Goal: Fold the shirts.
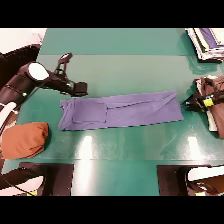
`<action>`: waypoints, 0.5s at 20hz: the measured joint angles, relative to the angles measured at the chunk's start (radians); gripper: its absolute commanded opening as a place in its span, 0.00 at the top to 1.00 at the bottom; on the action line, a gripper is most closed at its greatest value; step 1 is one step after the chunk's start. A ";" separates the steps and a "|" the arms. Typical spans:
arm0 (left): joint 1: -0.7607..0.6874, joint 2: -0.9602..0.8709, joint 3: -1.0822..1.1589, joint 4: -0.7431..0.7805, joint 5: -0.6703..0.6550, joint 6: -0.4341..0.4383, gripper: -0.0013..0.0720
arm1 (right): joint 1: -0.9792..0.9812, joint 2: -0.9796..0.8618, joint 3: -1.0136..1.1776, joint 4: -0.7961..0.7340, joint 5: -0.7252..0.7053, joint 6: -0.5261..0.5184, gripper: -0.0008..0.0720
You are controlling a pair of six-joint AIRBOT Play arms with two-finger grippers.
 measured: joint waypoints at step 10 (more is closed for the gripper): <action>-0.200 -0.192 0.043 -0.091 0.177 -0.078 0.95 | 0.135 -0.080 0.063 0.116 0.031 -0.086 0.97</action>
